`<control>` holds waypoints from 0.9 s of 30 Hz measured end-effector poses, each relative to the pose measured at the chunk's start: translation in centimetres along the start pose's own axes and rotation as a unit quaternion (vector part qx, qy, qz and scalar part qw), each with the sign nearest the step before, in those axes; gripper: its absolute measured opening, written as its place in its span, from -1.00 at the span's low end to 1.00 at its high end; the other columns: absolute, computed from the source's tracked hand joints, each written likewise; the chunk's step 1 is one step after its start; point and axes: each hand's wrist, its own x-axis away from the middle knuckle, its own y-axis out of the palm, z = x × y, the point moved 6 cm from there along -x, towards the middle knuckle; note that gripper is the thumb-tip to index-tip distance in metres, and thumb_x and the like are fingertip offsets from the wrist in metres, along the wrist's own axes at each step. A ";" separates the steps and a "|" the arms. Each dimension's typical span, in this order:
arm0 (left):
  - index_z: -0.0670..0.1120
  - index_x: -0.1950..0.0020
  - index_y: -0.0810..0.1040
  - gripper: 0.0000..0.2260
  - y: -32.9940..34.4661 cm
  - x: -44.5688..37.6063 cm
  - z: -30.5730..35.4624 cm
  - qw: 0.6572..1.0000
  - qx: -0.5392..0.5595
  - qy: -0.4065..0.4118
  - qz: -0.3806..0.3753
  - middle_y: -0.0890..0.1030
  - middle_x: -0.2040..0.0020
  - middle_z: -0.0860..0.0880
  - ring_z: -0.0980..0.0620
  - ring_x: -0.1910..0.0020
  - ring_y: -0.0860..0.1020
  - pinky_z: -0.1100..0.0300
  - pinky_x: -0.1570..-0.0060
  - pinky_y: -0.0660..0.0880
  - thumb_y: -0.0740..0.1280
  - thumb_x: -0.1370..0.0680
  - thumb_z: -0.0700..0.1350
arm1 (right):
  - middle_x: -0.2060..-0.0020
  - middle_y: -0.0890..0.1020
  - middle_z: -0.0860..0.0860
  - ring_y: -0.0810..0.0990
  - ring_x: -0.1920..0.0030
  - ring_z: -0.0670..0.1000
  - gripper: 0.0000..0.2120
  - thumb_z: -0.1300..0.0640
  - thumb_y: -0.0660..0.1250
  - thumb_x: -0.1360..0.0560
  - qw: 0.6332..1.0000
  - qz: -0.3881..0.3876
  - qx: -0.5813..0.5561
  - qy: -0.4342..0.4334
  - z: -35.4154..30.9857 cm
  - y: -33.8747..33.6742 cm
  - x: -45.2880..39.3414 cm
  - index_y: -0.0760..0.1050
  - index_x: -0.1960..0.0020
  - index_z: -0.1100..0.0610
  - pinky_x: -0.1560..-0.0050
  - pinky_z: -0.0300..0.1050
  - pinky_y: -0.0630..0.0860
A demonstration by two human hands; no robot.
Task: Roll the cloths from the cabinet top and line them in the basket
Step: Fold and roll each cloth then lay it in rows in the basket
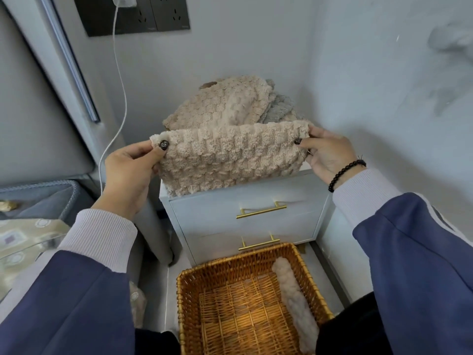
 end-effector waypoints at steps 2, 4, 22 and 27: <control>-0.13 0.05 0.66 -0.88 0.1 1.2 0.9 1.000 0.022 0.003 -0.005 0.70 0.26 0.03 0.03 0.16 0.60 0.26 0.12 0.56 0.39 -0.50 -0.31 | -0.13 0.61 0.22 0.62 -0.07 0.12 -0.60 0.59 0.30 -0.36 1.000 0.022 -0.003 -0.012 -0.7 -0.9 1.3 0.54 -0.15 0.35 -0.13 0.03 0.57; -0.15 0.05 0.66 -0.87 0.5 2.3 1.8 0.999 0.042 0.008 -0.013 0.71 0.23 0.02 0.02 0.13 0.62 0.21 0.01 0.57 0.39 -0.49 -0.33 | -0.15 0.60 0.23 0.61 -0.13 0.17 -0.59 0.57 0.31 -0.36 0.999 0.040 0.000 -0.030 -1.5 -1.7 2.4 0.54 -0.18 0.36 -0.11 0.06 0.58; -0.05 -0.28 0.55 -0.60 0.7 10.9 2.6 0.987 0.110 -0.058 -0.099 0.70 -0.03 -0.06 0.01 0.02 0.68 0.16 0.10 0.63 0.30 -0.51 -0.38 | 0.14 0.54 -0.12 0.52 0.25 -0.16 -0.60 0.31 0.30 -0.52 0.946 0.013 0.278 -0.168 -4.3 -2.6 11.3 0.51 -0.28 -0.02 0.12 -0.18 0.53; -0.04 -0.35 0.48 -0.56 1.2 10.8 2.5 0.983 0.120 -0.072 -0.120 0.67 -0.12 -0.08 -0.03 -0.05 0.66 0.14 0.14 0.63 0.20 -0.56 -0.42 | 0.02 0.56 -0.07 0.58 0.13 -0.07 -0.43 0.37 0.30 -0.49 0.951 -0.049 0.274 -0.138 -3.8 -1.8 11.4 0.41 -0.37 -0.13 0.02 -0.01 0.57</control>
